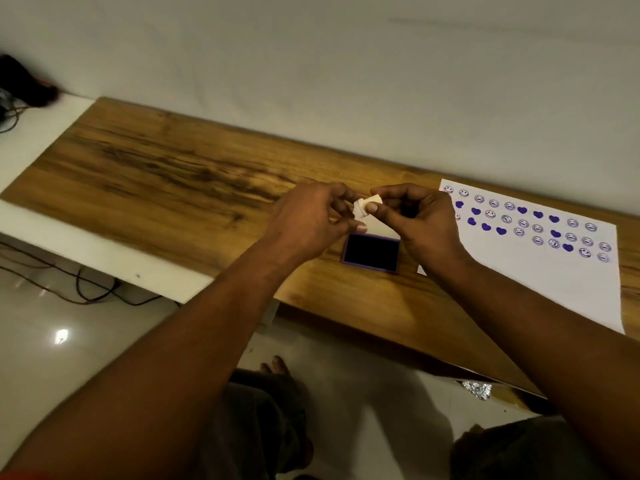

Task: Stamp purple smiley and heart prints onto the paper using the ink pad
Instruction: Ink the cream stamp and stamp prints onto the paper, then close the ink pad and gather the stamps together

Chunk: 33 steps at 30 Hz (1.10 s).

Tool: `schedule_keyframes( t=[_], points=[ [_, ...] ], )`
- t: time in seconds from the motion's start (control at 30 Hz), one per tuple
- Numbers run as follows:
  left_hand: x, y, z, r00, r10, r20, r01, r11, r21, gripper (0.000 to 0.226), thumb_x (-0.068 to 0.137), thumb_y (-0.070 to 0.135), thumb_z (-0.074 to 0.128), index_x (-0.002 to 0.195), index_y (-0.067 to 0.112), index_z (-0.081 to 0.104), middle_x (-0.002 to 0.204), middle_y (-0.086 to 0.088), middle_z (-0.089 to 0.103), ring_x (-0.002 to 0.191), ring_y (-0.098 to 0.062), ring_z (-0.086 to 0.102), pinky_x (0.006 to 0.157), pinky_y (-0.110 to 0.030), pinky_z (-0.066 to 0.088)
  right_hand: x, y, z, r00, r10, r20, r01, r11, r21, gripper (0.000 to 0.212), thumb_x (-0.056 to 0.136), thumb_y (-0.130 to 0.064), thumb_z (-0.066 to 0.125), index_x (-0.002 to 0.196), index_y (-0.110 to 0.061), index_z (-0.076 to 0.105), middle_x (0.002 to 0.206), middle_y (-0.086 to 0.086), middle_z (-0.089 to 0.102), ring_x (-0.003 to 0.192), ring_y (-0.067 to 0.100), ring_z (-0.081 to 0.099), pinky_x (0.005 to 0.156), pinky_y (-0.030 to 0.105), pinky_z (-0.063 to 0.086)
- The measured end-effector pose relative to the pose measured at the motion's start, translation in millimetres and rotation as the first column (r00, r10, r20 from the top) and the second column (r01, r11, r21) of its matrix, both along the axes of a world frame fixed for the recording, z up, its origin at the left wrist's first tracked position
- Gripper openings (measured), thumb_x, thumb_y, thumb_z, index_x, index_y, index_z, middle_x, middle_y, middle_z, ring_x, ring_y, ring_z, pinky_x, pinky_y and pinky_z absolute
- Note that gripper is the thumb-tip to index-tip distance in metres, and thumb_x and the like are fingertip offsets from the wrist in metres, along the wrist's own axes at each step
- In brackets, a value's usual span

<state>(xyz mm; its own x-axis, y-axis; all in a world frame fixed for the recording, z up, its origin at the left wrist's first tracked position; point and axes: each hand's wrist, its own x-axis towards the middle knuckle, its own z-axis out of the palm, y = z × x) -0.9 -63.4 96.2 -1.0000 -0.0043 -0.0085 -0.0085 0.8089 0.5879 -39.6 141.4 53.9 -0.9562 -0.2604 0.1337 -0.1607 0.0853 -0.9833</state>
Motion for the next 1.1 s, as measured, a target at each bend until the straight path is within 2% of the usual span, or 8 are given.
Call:
schedule_keyframes(
  t=[0.07,0.17,0.3,0.43,0.5,0.6,0.9,1.1],
  points=[
    [0,-26,2,0.997,0.068,0.029,-0.069,0.996,0.05,0.046,0.077,0.041,0.09,0.119,0.036,0.073,0.088,0.021,0.077,0.081,0.006,0.071,0.082,-0.036,0.061,5,-13,2,0.999,0.014,-0.049,-0.01,0.997,0.076,0.026,0.088,-0.027,0.085,0.113,-0.022,0.08,0.101,-0.017,0.08,0.086,0.006,0.073,0.072,0.018,0.057],
    [0,-65,-5,0.974,0.228,-0.007,-0.228,0.974,0.017,0.037,0.081,0.034,0.088,0.115,0.033,0.074,0.086,0.019,0.076,0.087,0.0,0.072,0.087,-0.038,0.059,16,-31,1,0.983,0.117,-0.139,-0.08,0.967,0.243,0.028,0.088,-0.031,0.085,0.115,-0.025,0.081,0.102,-0.019,0.079,0.078,0.009,0.067,0.065,0.02,0.052],
    [4,-92,-21,0.929,0.369,-0.025,-0.369,0.929,-0.005,0.024,0.084,0.031,0.086,0.105,0.032,0.075,0.079,0.018,0.07,0.082,-0.005,0.069,0.084,-0.038,0.06,36,-49,-4,0.9,0.306,-0.312,-0.121,0.86,0.497,0.038,0.088,-0.041,0.082,0.123,-0.026,0.077,0.108,-0.01,0.08,0.083,0.004,0.07,0.071,0.021,0.054],
    [3,-95,-31,0.927,0.374,-0.024,-0.375,0.927,-0.031,0.018,0.083,0.03,0.087,0.092,0.035,0.072,0.072,0.021,0.065,0.075,0.001,0.065,0.081,-0.035,0.06,47,-61,-8,0.848,0.426,-0.315,-0.12,0.734,0.669,0.032,0.092,-0.046,0.077,0.121,-0.033,0.073,0.107,-0.012,0.078,0.085,-0.007,0.059,0.071,0.011,0.042],
    [0,-92,-33,0.924,0.381,-0.008,-0.381,0.924,-0.03,0.018,0.084,0.029,0.087,0.091,0.035,0.072,0.072,0.021,0.064,0.076,0.0,0.065,0.081,-0.035,0.06,49,-65,-11,0.832,0.458,-0.313,-0.1,0.679,0.727,0.031,0.094,-0.047,0.074,0.121,-0.033,0.072,0.109,-0.012,0.077,0.091,-0.001,0.065,0.074,0.016,0.049],
    [-3,-87,-34,0.925,0.38,0.012,-0.379,0.924,-0.044,0.018,0.083,0.031,0.087,0.095,0.033,0.075,0.073,0.018,0.065,0.081,-0.006,0.068,0.082,-0.034,0.059,50,-69,-14,0.847,0.433,-0.308,-0.059,0.652,0.756,0.03,0.095,-0.048,0.071,0.121,-0.033,0.071,0.113,-0.011,0.077,0.099,0.006,0.071,0.079,0.027,0.059],
    [-6,-79,-34,0.929,0.369,0.029,-0.365,0.927,-0.085,0.02,0.082,0.038,0.087,0.097,0.033,0.074,0.075,0.016,0.068,0.082,-0.007,0.069,0.083,-0.033,0.058,52,-71,-23,0.86,0.417,-0.293,-0.035,0.621,0.783,0.033,0.095,-0.05,0.07,0.123,-0.033,0.07,0.115,-0.008,0.077,0.099,0.008,0.072,0.077,0.034,0.062],
    [-6,-75,-31,0.927,0.375,0.014,-0.373,0.925,-0.077,0.021,0.083,0.04,0.086,0.098,0.034,0.073,0.082,0.016,0.072,0.085,-0.007,0.07,0.08,-0.032,0.057,53,-62,-16,0.862,0.386,-0.329,0.011,0.635,0.773,0.044,0.094,-0.057,0.068,0.13,-0.032,0.069,0.117,-0.01,0.078,0.098,0.009,0.073,0.075,0.028,0.059]
  ],
)
